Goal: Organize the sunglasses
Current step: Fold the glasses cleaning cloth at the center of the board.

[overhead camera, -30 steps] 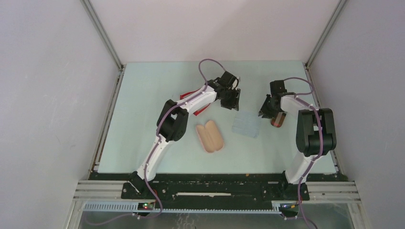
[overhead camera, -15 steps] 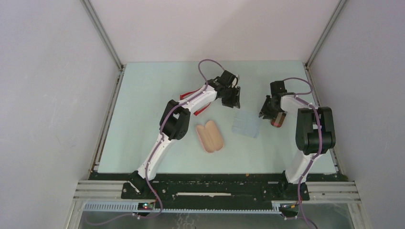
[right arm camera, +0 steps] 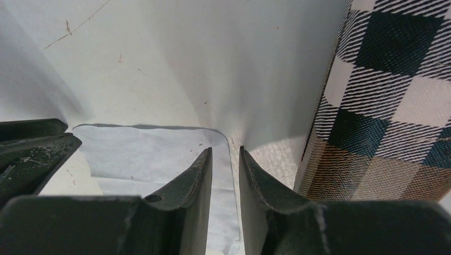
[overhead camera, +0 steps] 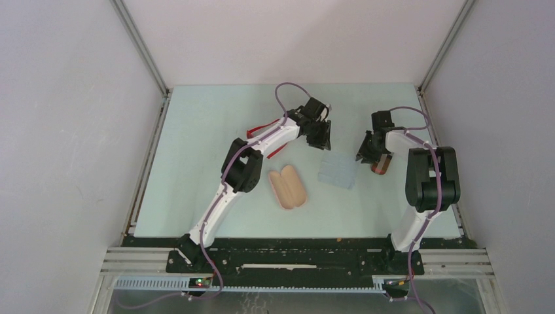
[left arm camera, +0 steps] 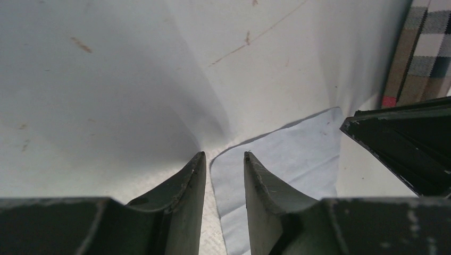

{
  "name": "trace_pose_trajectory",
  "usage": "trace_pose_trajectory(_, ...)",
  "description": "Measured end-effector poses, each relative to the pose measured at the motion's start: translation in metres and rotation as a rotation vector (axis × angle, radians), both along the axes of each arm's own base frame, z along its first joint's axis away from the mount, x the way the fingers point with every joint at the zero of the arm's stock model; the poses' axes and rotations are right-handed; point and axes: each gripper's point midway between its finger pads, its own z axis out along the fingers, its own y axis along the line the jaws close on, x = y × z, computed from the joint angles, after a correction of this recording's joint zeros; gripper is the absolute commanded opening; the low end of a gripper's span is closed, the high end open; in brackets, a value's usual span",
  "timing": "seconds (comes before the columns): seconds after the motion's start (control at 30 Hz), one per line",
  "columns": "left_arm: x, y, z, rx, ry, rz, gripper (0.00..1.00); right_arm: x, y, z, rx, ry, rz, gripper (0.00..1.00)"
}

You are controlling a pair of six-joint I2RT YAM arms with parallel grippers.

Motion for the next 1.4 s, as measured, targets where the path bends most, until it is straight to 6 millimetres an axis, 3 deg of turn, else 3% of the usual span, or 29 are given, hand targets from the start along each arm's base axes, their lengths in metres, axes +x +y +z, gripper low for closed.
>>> trace_pose_trajectory(0.67,-0.015,-0.002,-0.004,0.004,0.048,-0.034,0.13,0.003,0.001,-0.004,0.005,0.011,0.011,0.32)
trace_pose_trajectory(0.87,-0.015,-0.001,-0.004,0.008,0.048,-0.032,0.01,0.009,0.000,-0.005,-0.002,0.004,0.017,0.21)
trace_pose_trajectory(1.13,-0.015,-0.001,-0.005,0.007,0.050,-0.032,0.00,0.009,0.001,-0.006,-0.004,0.006,0.026,0.06)
trace_pose_trajectory(1.2,-0.016,-0.002,-0.004,0.005,0.052,-0.032,0.00,0.009,0.001,-0.006,-0.004,0.006,0.025,0.11)
trace_pose_trajectory(1.3,-0.016,-0.002,-0.004,0.005,0.052,-0.032,0.00,0.009,0.001,-0.006,-0.005,0.006,0.024,0.31)
trace_pose_trajectory(1.4,-0.016,-0.002,-0.004,0.005,0.052,-0.032,0.00,0.009,0.002,-0.005,-0.007,0.002,0.030,0.34)
